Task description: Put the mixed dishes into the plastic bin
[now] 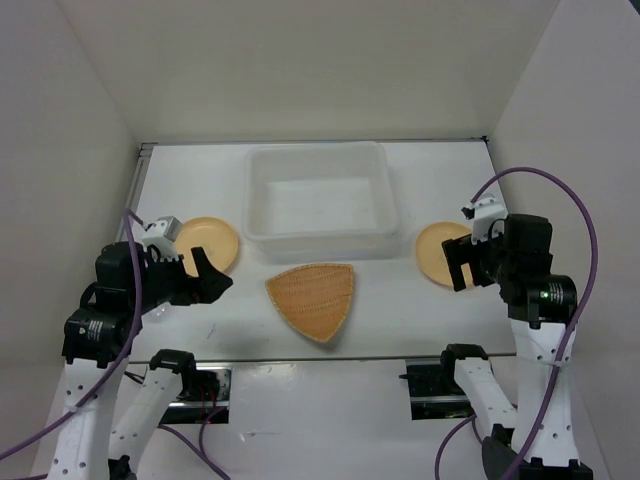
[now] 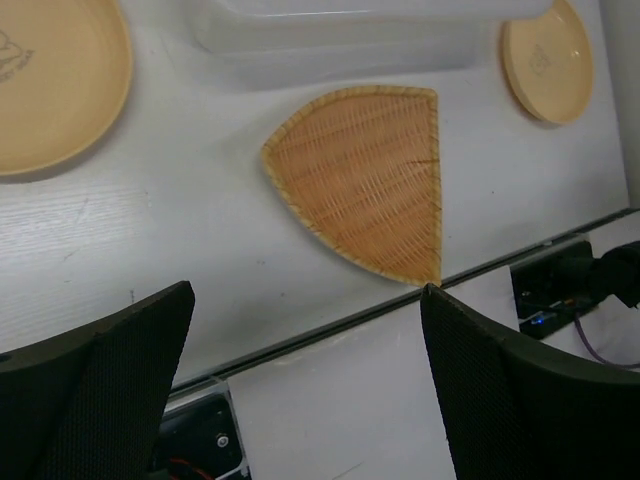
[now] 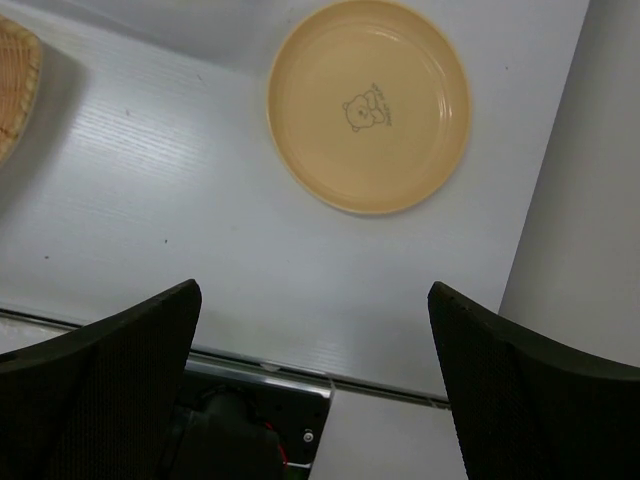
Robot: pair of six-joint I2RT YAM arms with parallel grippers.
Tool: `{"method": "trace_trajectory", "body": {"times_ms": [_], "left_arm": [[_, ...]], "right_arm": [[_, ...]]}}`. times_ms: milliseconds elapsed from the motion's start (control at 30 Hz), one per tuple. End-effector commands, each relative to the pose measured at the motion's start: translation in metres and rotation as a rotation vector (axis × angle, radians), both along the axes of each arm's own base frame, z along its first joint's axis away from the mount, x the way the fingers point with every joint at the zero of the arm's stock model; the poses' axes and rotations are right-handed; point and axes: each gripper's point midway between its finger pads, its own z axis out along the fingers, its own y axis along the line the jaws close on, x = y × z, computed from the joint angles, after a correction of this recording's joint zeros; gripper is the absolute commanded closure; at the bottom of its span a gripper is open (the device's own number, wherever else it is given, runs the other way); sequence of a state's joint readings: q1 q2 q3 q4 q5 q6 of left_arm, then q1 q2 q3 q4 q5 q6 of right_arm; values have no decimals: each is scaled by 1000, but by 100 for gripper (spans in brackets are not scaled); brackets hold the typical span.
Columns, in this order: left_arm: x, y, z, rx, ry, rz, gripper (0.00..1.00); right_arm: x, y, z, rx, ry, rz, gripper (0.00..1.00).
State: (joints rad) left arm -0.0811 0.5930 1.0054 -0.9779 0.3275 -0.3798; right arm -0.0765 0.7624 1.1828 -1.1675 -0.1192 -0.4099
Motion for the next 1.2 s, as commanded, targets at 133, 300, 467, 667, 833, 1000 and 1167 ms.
{"method": "trace_trajectory", "body": {"times_ms": [133,300,467,667,833,1000,1167], "left_arm": [[2,-42,0,-217,3,-155,0],[23,-46,-39,-301,109,-19,0],[48,-74,-88,-294,333,14,0],[37,-133,-128,-265,523,-32,0],[26,-134,-151,-301,585,20,0],[17,-140,-185,-282,673,33,0],[19,-144,-204,-266,695,45,0]], "right_arm": [[3,-22,-8,-69,-15,-113,2],[2,-30,-9,-102,-21,-143,2],[8,-30,-3,-121,-49,-117,2],[10,-32,-1,-145,-61,-97,2],[12,-36,-2,-182,-70,-84,2],[13,-38,0,-198,-87,-87,2],[12,-40,2,-218,-94,-83,2]]}}
